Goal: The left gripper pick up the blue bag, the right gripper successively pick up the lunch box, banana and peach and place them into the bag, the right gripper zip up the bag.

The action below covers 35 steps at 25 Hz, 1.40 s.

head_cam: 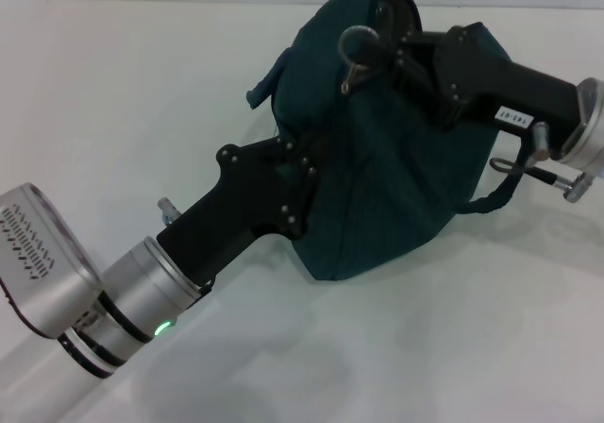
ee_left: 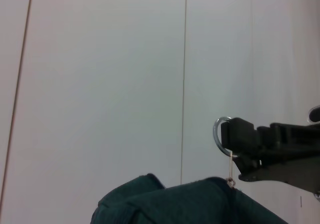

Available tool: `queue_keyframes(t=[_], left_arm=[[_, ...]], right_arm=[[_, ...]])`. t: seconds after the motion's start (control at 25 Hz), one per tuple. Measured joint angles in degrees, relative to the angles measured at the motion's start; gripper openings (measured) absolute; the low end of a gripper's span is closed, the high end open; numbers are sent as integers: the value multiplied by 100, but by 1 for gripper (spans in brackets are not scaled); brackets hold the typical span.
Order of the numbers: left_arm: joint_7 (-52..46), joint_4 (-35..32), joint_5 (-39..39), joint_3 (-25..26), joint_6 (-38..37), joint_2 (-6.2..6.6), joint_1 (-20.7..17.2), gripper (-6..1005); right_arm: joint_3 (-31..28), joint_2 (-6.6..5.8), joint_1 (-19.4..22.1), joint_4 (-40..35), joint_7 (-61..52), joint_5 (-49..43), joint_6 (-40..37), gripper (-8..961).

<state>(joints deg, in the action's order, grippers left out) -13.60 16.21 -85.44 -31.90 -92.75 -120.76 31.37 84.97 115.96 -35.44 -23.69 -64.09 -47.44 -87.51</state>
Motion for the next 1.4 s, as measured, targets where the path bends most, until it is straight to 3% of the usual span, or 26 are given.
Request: queue_keyframes(t=[0.4, 1.0, 1.4], left_arm=[[1, -40, 10, 0, 22, 1, -45, 40], [6, -200, 28, -1, -61, 1, -215, 52], [-38, -565, 146, -1, -662, 13, -717, 60]], right_arm=[[-18, -3, 40, 30, 0, 177, 470, 7], [-360, -21, 320, 128, 6, 245, 460, 7], [-680, -43, 559, 137, 56, 239, 496, 8]])
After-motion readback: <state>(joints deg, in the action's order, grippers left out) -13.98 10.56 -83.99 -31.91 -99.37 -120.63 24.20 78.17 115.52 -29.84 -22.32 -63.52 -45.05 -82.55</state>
